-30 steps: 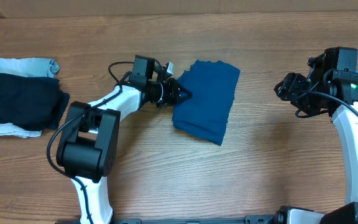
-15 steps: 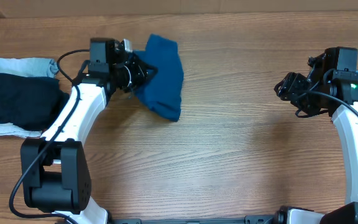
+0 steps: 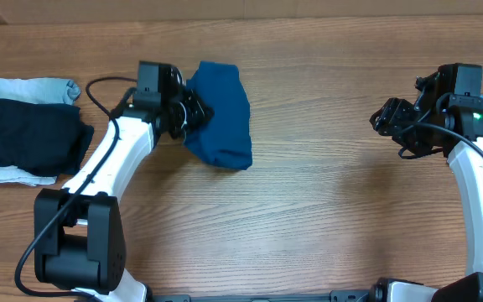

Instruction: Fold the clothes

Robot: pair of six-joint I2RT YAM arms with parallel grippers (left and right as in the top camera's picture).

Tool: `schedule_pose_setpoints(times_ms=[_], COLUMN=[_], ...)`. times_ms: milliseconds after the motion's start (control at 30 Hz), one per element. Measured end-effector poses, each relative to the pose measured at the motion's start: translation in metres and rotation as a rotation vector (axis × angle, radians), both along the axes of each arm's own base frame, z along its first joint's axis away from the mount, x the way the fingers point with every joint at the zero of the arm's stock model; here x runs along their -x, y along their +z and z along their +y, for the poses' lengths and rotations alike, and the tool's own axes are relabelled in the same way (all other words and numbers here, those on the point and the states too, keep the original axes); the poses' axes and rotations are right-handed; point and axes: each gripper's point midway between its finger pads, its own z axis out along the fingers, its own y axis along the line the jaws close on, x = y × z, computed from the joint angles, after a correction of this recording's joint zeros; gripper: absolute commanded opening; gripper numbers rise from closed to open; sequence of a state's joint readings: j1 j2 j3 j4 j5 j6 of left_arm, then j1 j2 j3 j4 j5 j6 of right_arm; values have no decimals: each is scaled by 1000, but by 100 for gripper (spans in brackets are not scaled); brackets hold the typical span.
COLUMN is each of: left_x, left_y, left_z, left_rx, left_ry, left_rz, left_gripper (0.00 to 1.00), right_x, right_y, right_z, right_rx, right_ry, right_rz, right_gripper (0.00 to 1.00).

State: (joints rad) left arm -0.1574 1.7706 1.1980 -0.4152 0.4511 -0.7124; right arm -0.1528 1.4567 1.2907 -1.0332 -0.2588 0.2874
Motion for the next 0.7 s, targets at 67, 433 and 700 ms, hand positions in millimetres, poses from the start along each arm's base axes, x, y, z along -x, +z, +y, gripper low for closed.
schedule_pose_setpoints(times_ms=[67,433,700], left_x=[19,21,-1], left_y=[-26,-47,-80], left_z=[8,76,76], left_rx=[-35,-155,-67], left_ry=[17,114,167], left_rz=[71,96,137], left_gripper=[4,95,90], right_x=[0,0,0], right_y=[0,0,0], right_z=[0,0,0], right_rx=[0,0,11], right_ry=[0,0,23], right_rz=[0,-1,-6], right_gripper=[66,66,66])
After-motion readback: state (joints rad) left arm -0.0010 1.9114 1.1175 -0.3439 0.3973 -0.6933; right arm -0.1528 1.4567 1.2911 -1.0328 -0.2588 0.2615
